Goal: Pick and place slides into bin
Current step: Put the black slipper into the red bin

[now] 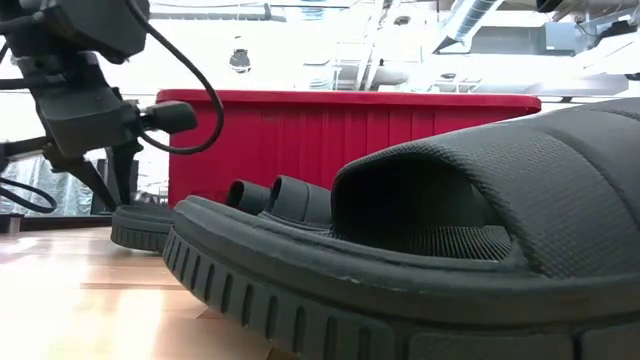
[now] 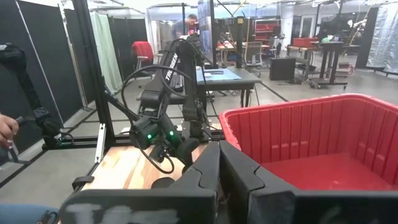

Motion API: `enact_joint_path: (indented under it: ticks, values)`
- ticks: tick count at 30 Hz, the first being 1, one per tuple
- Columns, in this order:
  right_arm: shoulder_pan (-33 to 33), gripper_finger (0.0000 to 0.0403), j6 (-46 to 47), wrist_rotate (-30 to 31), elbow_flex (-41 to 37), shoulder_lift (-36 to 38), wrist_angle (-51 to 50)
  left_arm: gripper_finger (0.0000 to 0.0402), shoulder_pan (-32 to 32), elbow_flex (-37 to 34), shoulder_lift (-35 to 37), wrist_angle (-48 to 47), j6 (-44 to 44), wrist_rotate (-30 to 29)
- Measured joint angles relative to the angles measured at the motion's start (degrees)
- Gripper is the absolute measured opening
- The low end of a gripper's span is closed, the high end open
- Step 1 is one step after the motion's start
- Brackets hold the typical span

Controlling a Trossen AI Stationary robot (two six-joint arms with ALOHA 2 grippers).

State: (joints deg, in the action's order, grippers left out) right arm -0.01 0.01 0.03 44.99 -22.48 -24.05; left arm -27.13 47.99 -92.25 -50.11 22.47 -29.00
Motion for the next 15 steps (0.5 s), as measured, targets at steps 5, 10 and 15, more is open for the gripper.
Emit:
enact_joint_path:
  ticks: [5,10,15]
  values:
    - [0.0,0.0000,0.0,0.0,0.0,0.0,0.0,0.0005,-2.2,1.7,0.0,-3.1,-2.9,1.2]
    - [0.0,0.0000,0.0,0.0,0.0,0.0,0.0,0.0004,-4.7,4.1,0.1,-4.6,-4.4,4.7]
    - [0.0,0.0000,0.0,0.0,0.0,0.0,0.0,0.0004,-7.5,8.0,0.1,-8.8,-7.9,5.0]
